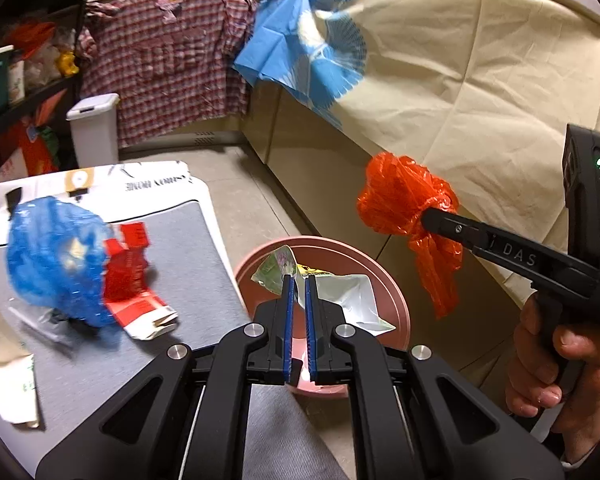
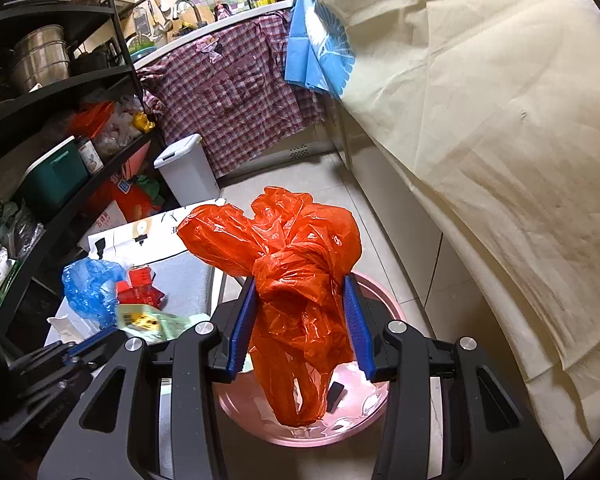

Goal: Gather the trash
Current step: 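Open the right tool and the left tool to drop the bag and wrapper into the bin, then move the right tool and the left tool back toward the remaining trash on the table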

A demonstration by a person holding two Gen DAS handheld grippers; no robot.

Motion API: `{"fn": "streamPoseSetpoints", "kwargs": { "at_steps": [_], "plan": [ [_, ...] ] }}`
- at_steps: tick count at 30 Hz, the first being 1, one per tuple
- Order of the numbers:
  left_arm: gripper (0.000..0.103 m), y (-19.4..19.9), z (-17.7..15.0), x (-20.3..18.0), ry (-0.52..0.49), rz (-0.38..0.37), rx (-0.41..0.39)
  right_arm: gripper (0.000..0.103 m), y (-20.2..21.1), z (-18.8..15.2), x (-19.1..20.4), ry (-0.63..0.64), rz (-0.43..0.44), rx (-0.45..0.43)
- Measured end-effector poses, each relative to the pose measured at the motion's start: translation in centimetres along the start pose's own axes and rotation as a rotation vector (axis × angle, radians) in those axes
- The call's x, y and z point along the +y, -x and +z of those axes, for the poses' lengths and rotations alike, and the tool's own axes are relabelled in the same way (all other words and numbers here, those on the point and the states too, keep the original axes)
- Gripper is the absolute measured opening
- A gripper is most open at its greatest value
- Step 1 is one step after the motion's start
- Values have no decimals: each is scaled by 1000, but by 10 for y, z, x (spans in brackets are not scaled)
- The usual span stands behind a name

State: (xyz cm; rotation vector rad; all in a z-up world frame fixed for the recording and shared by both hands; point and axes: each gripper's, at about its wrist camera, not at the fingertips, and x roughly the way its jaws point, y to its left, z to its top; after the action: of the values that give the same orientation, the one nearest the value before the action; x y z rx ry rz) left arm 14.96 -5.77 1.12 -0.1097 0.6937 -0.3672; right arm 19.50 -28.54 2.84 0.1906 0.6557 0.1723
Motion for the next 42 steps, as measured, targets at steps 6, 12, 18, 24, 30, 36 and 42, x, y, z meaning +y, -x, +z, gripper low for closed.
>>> {"fn": "streamPoseSetpoints", "kwargs": {
  "at_steps": [6,12,18,24,30,36,42],
  "plan": [
    [5,-25,-1,-3,-5,-18,32,43,-16,1,-2,-3,-12,24],
    [5,-45,-4,-1,-2,-27,62,43,-31,1,-2,2,-17,42],
    [5,-56,-5,2,8,-37,80,44,-40,-2,-2,6,-20,59],
    [14,-60,-7,7,34,-46,97,58,-52,-5,-2,15,-57,96],
    [17,-41,-10,14,42,-36,85,58,-51,-7,-1,16,-57,91],
    [17,1,-8,26,33,-9,48,58,-36,-9,7,47,-51,59],
    [17,54,-5,48,52,31,6,58,-14,-12,19,81,-43,22]
  ]
}}
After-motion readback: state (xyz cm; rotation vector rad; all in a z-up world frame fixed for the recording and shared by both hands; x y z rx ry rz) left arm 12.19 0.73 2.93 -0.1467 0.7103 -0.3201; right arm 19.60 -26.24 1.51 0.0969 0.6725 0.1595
